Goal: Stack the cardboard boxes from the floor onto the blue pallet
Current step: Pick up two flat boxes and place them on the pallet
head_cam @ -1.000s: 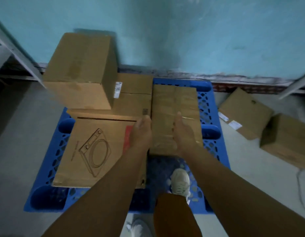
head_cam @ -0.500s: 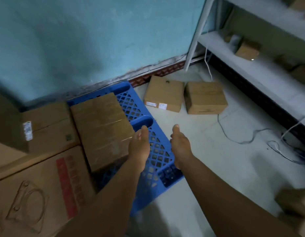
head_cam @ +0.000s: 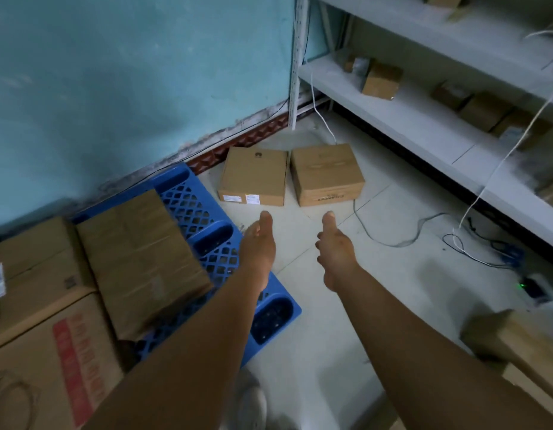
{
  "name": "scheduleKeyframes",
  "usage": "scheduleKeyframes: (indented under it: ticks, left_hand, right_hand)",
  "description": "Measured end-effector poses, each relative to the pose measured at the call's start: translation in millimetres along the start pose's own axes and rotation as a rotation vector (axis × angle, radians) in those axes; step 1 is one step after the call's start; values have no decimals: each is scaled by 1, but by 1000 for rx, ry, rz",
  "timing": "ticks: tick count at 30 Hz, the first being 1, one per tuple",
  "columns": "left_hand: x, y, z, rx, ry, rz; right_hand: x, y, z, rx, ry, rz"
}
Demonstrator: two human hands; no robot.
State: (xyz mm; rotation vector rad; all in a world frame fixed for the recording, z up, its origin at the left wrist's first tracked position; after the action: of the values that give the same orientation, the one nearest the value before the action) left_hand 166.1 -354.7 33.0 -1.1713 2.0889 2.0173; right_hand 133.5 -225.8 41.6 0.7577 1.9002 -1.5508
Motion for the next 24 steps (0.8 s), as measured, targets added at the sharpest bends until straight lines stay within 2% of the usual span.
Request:
scheduleKeyframes:
  ticks: [4, 18, 24]
  left_hand:
    - [27, 14, 42, 1, -47, -5]
    - [188, 84, 156, 40, -48, -58]
    - [248, 108, 193, 111, 5, -82]
  right_hand:
    - [34, -28, -26, 37, 15, -10]
    - [194, -165, -68, 78, 97, 33]
    - [258, -213, -72, 21, 45, 64]
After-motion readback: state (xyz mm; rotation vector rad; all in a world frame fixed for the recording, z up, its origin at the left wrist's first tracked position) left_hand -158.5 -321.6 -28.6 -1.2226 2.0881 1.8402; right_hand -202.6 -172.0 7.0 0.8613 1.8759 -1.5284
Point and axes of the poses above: each hand's wrist, its own x-axis towards the middle knuckle, its own z-axis out of the palm, y = z × x, the point moved 3 cm from there along x, towards the middle knuckle, and after that the axes turned 4 degrees about z, right-handed, at the moved point
